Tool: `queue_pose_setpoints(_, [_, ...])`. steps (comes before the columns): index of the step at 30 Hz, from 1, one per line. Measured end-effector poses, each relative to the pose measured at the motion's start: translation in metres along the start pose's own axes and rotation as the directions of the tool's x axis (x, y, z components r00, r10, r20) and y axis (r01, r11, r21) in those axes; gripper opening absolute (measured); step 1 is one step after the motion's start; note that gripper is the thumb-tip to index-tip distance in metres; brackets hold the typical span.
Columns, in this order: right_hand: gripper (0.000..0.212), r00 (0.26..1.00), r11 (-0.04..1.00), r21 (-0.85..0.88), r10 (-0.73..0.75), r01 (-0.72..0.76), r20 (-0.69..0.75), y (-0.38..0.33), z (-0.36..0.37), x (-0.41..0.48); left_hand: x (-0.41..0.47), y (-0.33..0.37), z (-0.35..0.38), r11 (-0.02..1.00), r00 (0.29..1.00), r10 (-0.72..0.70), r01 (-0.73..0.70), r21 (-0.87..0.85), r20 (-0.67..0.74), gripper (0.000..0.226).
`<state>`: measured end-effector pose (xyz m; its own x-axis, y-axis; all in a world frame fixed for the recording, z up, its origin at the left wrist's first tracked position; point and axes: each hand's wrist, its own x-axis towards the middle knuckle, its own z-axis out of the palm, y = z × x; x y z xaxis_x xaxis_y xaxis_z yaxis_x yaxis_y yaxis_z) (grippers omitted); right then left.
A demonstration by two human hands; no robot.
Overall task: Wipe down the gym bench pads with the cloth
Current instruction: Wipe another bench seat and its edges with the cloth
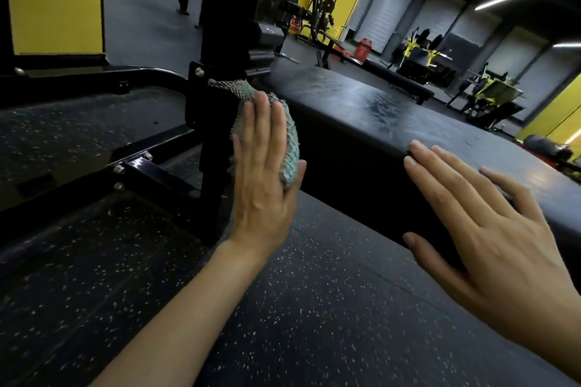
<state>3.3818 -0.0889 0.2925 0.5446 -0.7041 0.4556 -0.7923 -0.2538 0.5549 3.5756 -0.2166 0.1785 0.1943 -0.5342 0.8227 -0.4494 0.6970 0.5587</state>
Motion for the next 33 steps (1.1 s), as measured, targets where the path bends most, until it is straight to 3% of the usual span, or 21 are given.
queue_pose_setpoints(10, [0.065,0.999,0.999,-0.028,0.042,-0.043,-0.034,-0.006,0.006,-0.001,-0.018,0.021,0.022,0.98,0.98,0.196,-0.197,0.019,0.033,0.073])
queue_pose_setpoints(14, [0.066,0.999,0.993,-0.113,0.007,-0.011,-0.034,-0.003,0.011,-0.004,-0.013,0.009,0.016,0.967,0.966,0.255,-0.256,0.013,0.046,0.1])
queue_pose_setpoints(18, [0.066,0.999,0.995,-0.101,0.009,-0.013,-0.036,-0.003,0.01,-0.003,-0.007,-0.003,0.007,0.949,0.951,0.305,-0.308,0.064,0.054,0.099])
queue_pose_setpoints(22, [0.065,1.0,0.998,-0.055,0.019,-0.02,-0.017,-0.004,0.007,-0.003,0.001,-0.014,-0.005,0.956,0.965,0.259,-0.261,0.133,0.034,0.099])
queue_pose_setpoints(26, [0.064,1.0,1.0,-0.021,0.022,-0.022,-0.006,-0.003,0.004,-0.004,0.003,-0.015,-0.007,0.983,0.986,0.169,-0.169,0.067,0.012,0.093])
queue_pose_setpoints(33, [0.068,1.0,0.996,-0.085,0.01,-0.009,0.016,-0.003,0.006,-0.006,-0.009,0.013,0.013,0.991,0.99,0.137,-0.137,-0.004,0.031,0.074])
